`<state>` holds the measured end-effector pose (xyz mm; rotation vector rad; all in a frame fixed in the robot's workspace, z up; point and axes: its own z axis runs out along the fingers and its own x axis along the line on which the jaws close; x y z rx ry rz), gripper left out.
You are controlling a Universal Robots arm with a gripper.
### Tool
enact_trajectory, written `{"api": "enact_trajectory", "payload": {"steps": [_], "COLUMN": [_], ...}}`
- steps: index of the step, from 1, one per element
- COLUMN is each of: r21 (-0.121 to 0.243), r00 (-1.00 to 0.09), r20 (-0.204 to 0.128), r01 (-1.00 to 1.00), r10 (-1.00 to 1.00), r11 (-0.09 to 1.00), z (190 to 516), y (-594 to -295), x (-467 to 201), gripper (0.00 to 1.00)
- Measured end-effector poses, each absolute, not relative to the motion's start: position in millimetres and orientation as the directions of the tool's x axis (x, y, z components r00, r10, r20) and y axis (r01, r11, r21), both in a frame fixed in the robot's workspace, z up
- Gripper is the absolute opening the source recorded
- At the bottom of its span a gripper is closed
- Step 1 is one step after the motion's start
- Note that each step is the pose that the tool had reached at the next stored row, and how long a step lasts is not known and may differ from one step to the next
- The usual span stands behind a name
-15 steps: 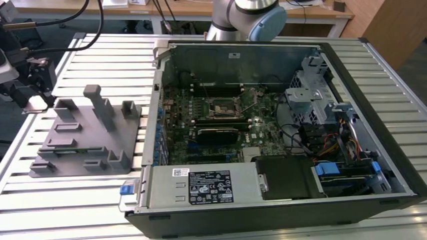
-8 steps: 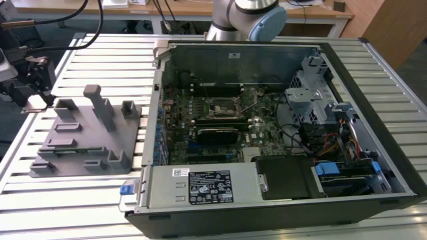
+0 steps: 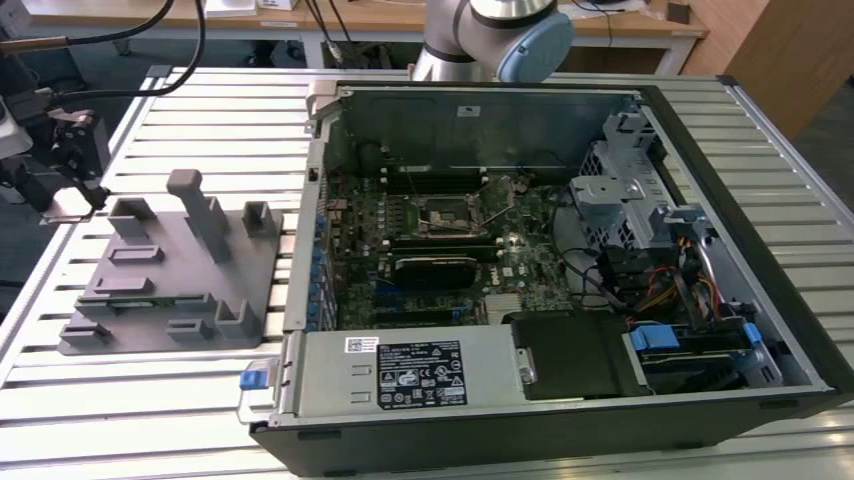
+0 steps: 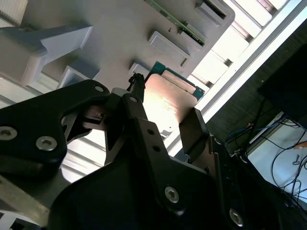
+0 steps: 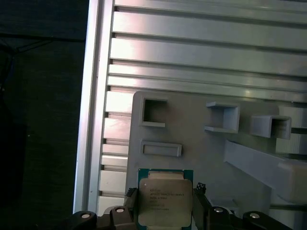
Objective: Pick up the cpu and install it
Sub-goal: 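Pick up the cpu and move it towards the insertion slot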
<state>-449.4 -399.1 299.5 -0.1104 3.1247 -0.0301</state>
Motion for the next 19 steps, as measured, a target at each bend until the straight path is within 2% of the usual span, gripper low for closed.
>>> {"api": "enact_trajectory", "payload": {"steps": [19], "r21": [-0.023], "r00": [-0.997], "r20": [-0.014], "r01": [-0.070], "r10": [-0.071], "r11": [0.997], "z": [305.5], "y": [-399.0], "x": [-449.4], "gripper": [0.54]}}
